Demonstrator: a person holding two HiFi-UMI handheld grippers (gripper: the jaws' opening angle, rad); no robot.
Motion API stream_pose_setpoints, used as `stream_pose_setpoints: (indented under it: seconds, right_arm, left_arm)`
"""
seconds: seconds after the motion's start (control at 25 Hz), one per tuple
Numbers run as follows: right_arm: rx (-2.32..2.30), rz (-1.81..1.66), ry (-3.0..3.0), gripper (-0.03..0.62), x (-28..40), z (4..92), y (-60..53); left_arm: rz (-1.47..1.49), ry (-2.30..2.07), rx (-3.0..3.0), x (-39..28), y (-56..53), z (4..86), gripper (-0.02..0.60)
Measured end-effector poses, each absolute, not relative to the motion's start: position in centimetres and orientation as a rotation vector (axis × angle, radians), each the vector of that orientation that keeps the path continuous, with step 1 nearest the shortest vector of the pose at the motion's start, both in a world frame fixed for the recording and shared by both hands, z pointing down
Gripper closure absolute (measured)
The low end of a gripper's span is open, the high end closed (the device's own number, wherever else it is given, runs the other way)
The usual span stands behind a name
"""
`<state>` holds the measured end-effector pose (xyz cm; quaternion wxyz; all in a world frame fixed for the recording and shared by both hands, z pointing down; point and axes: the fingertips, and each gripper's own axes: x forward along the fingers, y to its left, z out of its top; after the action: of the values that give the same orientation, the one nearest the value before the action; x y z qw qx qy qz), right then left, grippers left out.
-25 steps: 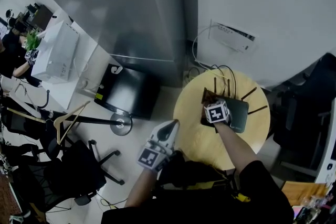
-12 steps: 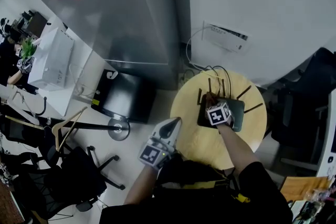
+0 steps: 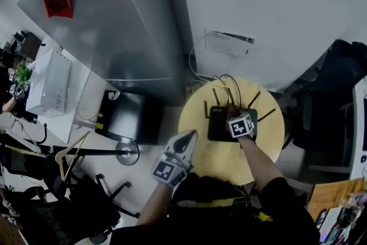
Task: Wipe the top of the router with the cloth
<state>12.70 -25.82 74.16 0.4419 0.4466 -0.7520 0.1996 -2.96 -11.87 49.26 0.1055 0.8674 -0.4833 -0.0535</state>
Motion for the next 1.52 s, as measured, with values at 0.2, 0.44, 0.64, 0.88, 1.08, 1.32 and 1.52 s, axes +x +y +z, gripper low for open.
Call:
stream_pose_setpoints:
  seconds: [0.2,0.44,0.64,0.88,1.08,1.32,1.52]
  right_arm:
    - [1.138,0.563,-1.870,0.530,14.2,74.5,-25.7]
    - [1.168,0.571,-1.842,0.530,16.4,74.7,-25.8]
    - [1.242,0.564,-1.760,0.530,19.2,73.5,-25.5]
    - [1.246,0.587,-1.782,0.530,20.5,74.8,-25.7]
    - [1.290,0.541,-1.703,0.530,22.5,73.6,-25.6]
    - [1.262,0.372,-1.597,0.530,23.2,72.5,-24.9]
    - [1.302,0.382,-1.547,0.531,24.4,72.5,-24.3]
  left_arm:
    - [-0.141,-1.402,2.576,-2.5,-11.7,49.3,0.588]
    - [-0.126,-1.394,2.584,-2.5,-12.1,49.2,0.588]
    - [-0.119,-1.361,2.595,-1.8,-12.3,49.5,0.587]
    - [-0.110,-1.336,2.601,-1.3,-12.6,49.6,0.588]
    - [-0.100,-1.330,2.604,-1.2,-12.6,49.7,0.588]
    - [-0.125,-1.347,2.594,-1.7,-12.1,49.5,0.588]
    - [-0.075,-1.317,2.591,-1.6,-11.5,49.9,0.588]
